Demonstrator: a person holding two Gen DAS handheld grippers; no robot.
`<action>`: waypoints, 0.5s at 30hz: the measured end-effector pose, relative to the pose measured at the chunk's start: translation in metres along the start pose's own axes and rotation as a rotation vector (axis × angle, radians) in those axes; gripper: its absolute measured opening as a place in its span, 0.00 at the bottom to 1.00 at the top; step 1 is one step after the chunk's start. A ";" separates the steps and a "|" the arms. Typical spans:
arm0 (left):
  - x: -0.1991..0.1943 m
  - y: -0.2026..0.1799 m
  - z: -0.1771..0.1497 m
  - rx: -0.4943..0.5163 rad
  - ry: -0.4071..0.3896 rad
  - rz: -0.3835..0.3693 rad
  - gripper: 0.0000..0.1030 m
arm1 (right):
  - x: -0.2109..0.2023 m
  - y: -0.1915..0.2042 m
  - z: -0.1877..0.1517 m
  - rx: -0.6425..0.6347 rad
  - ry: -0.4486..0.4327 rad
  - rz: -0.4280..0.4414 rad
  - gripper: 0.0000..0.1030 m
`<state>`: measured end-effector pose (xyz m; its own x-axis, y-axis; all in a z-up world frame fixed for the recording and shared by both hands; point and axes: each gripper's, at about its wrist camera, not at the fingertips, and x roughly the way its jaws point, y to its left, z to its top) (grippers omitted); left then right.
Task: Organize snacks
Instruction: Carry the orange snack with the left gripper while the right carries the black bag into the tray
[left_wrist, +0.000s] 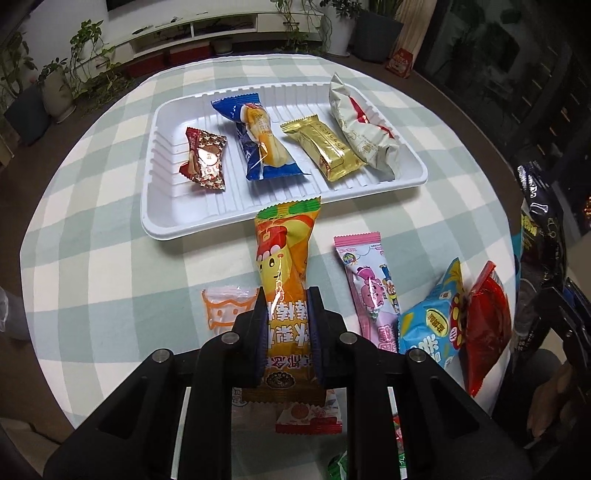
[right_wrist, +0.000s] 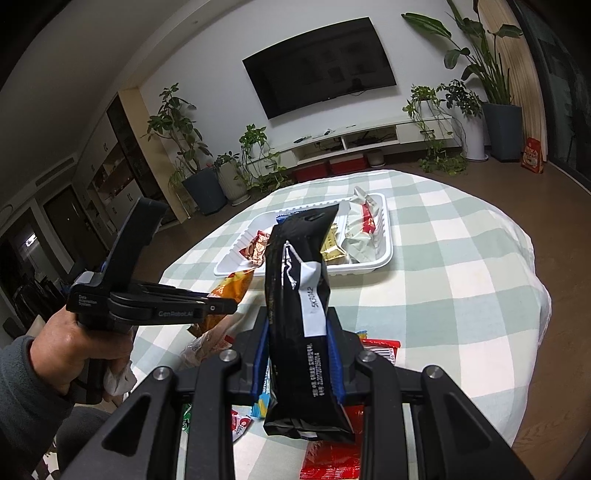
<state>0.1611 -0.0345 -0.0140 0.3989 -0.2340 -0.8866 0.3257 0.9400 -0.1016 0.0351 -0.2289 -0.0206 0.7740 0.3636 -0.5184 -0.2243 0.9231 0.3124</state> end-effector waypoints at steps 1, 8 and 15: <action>-0.002 0.001 -0.001 -0.005 -0.007 -0.005 0.16 | 0.000 0.000 0.000 0.002 -0.001 -0.002 0.29; -0.031 0.021 -0.007 -0.090 -0.085 -0.093 0.16 | -0.003 -0.002 0.002 0.020 -0.011 -0.011 0.29; -0.073 0.057 0.017 -0.175 -0.202 -0.141 0.16 | -0.010 -0.022 0.017 0.104 -0.027 0.001 0.29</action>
<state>0.1654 0.0320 0.0527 0.5282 -0.3931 -0.7527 0.2438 0.9193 -0.3090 0.0427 -0.2553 -0.0086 0.7898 0.3597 -0.4968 -0.1635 0.9041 0.3948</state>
